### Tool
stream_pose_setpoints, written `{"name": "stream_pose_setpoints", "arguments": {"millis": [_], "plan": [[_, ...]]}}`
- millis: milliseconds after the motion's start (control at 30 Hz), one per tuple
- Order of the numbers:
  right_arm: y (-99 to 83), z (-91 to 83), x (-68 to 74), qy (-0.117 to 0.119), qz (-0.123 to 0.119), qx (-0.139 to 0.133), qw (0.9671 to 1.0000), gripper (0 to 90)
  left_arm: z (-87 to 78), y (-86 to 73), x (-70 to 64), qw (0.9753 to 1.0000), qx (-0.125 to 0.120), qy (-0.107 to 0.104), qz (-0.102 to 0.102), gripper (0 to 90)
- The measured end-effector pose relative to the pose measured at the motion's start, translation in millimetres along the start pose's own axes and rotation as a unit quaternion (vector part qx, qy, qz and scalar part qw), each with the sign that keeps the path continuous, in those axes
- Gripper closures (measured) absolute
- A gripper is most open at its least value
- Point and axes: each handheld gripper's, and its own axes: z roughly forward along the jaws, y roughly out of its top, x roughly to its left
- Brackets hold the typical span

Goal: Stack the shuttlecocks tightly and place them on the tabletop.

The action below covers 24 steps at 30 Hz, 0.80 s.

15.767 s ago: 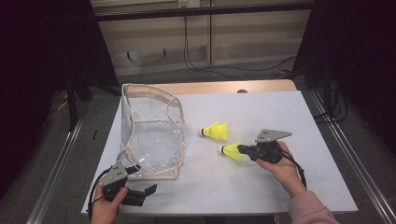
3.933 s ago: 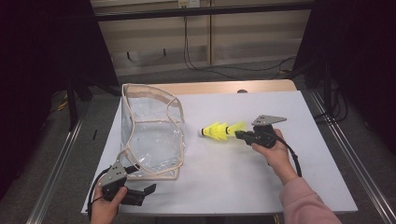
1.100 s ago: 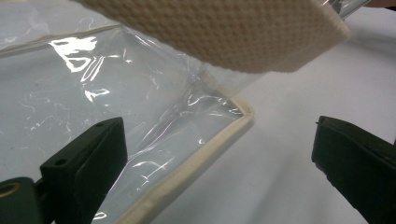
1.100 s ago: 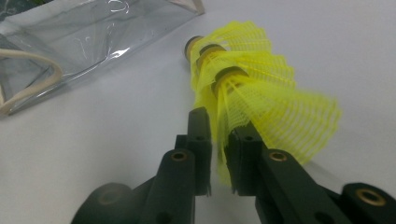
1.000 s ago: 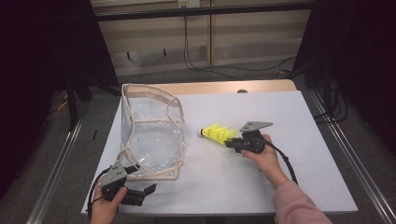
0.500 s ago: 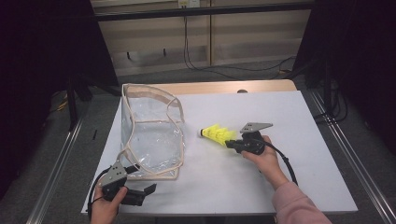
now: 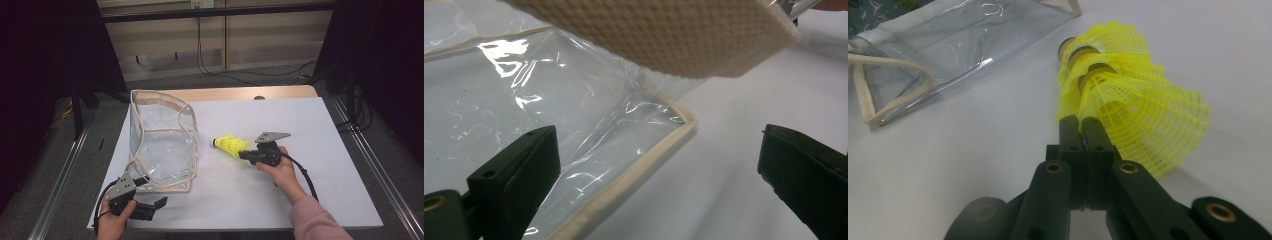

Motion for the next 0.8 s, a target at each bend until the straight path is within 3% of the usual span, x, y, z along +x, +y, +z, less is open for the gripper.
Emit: {"name": "stream_pose_setpoints", "arguments": {"millis": [467,600,800], "plan": [[1.1,3.7,7.2,0.008,0.004,0.001,1.0,84.5,-0.3,-0.1,0.9,1.0,0.002,-0.002,0.005,3.3],[1.4,4.6,10.7,0.011,0.006,0.003,0.9999,77.3,-0.3,-0.1,1.0,1.0,0.001,-0.003,0.004,3.2],[2.1,5.2,11.0,-0.009,-0.001,0.002,1.0,66.4,-0.4,0.2,0.9,1.0,0.004,0.001,0.005,3.2]]}}
